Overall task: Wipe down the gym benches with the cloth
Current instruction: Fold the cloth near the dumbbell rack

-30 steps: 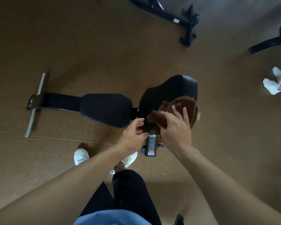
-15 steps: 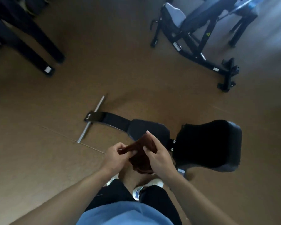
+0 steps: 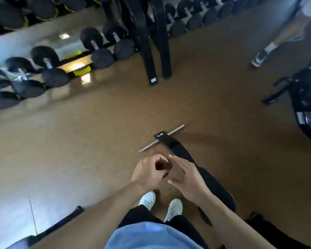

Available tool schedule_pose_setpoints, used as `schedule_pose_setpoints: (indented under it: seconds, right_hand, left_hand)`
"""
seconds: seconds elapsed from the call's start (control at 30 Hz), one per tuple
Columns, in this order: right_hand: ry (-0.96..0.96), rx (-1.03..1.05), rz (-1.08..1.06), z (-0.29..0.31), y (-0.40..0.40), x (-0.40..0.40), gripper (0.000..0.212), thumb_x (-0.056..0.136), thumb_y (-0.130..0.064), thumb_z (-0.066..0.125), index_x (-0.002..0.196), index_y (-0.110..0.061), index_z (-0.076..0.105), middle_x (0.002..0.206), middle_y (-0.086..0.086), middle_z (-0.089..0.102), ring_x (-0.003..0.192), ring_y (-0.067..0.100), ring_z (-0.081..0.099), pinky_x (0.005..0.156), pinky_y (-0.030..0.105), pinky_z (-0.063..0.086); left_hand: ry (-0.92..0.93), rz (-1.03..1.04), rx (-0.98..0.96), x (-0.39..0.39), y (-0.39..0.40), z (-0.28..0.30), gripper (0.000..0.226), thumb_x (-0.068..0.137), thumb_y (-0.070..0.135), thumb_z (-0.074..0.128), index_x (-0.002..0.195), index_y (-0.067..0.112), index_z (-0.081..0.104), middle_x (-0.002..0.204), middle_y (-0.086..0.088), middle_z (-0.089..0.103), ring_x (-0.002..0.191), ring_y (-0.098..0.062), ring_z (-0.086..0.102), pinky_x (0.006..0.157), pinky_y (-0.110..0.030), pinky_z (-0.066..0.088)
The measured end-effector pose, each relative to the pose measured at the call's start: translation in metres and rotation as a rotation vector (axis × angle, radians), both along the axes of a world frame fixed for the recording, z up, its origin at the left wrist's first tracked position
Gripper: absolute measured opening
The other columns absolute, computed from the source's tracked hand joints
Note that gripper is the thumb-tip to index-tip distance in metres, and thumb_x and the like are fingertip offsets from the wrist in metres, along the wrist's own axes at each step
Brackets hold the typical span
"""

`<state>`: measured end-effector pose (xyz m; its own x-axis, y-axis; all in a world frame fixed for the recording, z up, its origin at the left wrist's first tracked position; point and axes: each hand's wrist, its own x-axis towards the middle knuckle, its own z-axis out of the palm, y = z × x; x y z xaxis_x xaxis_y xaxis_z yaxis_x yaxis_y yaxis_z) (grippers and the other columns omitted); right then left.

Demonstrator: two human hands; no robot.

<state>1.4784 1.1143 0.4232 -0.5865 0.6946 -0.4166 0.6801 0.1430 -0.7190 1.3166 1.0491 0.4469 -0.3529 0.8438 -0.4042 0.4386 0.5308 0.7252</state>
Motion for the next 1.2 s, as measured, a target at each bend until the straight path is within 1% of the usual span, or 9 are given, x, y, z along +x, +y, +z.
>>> schedule_pose_setpoints:
  seconds: [0.17,0.3,0.43,0.53,0.67,0.87,0.93,1.03,1.2]
  right_hand:
    - [0.025,0.112,0.239,-0.004,0.029,-0.047,0.053,0.077,-0.040,0.082,0.126,-0.040,0.064,0.115,-0.023,0.070,0.113,-0.001,0.062,0.096,0.033,0.054]
    - [-0.018,0.178,0.354,0.004,0.027,-0.098,0.040,0.074,-0.056,0.080,0.105,-0.035,0.068,0.099,-0.016,0.069,0.099,0.004,0.064,0.084,0.033,0.056]
    - [-0.053,0.092,0.490,0.004,0.003,-0.155,0.036,0.078,-0.061,0.075,0.099,-0.033,0.065,0.096,-0.014,0.069,0.093,0.005,0.065,0.085,0.036,0.057]
    - [-0.065,-0.029,0.517,0.000,-0.026,-0.204,0.026,0.082,-0.050,0.078,0.093,-0.031,0.064,0.088,-0.013,0.074,0.083,0.003,0.069,0.079,0.039,0.060]
    - [-0.094,-0.115,0.596,-0.007,-0.068,-0.279,0.013,0.089,-0.032,0.077,0.095,-0.034,0.066,0.086,-0.015,0.075,0.082,-0.001,0.070,0.079,0.034,0.058]
    - [-0.048,-0.218,0.703,-0.012,-0.137,-0.403,0.029,0.086,-0.042,0.078,0.112,-0.030,0.072,0.101,-0.017,0.077,0.096,-0.004,0.069,0.091,0.033,0.054]
    - [-0.062,-0.231,0.739,-0.009,-0.160,-0.443,0.043,0.084,-0.049,0.078,0.120,-0.028,0.069,0.111,-0.016,0.074,0.102,-0.001,0.067,0.093,0.028,0.051]
    - [-0.036,-0.288,0.791,-0.003,-0.189,-0.504,0.017,0.087,-0.027,0.081,0.101,-0.022,0.072,0.089,-0.012,0.077,0.083,-0.005,0.069,0.078,0.014,0.048]
    - [0.045,-0.297,0.970,-0.009,-0.225,-0.603,0.021,0.074,-0.050,0.076,0.090,-0.038,0.071,0.094,-0.006,0.077,0.099,0.018,0.072,0.096,0.046,0.055]
  left_hand:
    - [-0.164,0.150,-0.004,-0.015,-0.004,0.007,0.014,0.090,0.026,0.072,0.098,0.037,0.078,0.080,0.014,0.077,0.072,-0.007,0.074,0.072,-0.029,0.061]
    - [-0.178,0.406,0.055,-0.046,-0.031,0.006,0.014,0.090,0.029,0.073,0.101,0.035,0.079,0.083,0.021,0.076,0.077,0.006,0.069,0.072,-0.013,0.052]
    - [-0.174,0.741,0.055,-0.085,-0.076,-0.005,0.018,0.083,0.043,0.077,0.099,0.034,0.076,0.083,0.016,0.075,0.077,0.000,0.070,0.066,-0.017,0.056]
    - [-0.253,0.883,0.039,-0.123,-0.120,-0.016,0.028,0.079,0.050,0.079,0.098,0.031,0.074,0.081,0.010,0.076,0.072,-0.005,0.070,0.059,-0.015,0.053]
    - [-0.249,0.781,-0.056,-0.179,-0.186,-0.032,0.025,0.076,0.047,0.076,0.096,0.033,0.077,0.081,0.008,0.074,0.077,-0.013,0.070,0.077,-0.038,0.058]
    - [-0.091,0.936,-0.105,-0.287,-0.256,-0.028,0.016,0.095,0.021,0.059,0.103,0.028,0.071,0.066,0.011,0.060,0.064,-0.017,0.058,0.054,-0.027,0.043]
    - [-0.055,0.929,-0.113,-0.320,-0.273,-0.023,0.021,0.097,0.016,0.049,0.109,0.024,0.065,0.083,0.000,0.072,0.076,-0.024,0.068,0.063,-0.034,0.052]
    - [0.017,0.990,-0.102,-0.363,-0.303,-0.017,0.020,0.096,0.018,0.046,0.112,0.023,0.057,0.101,-0.006,0.071,0.091,-0.031,0.066,0.073,-0.040,0.050]
    - [0.099,1.132,0.002,-0.428,-0.346,-0.018,0.014,0.092,0.023,0.049,0.101,0.026,0.059,0.108,-0.001,0.069,0.091,-0.022,0.065,0.082,-0.043,0.054]
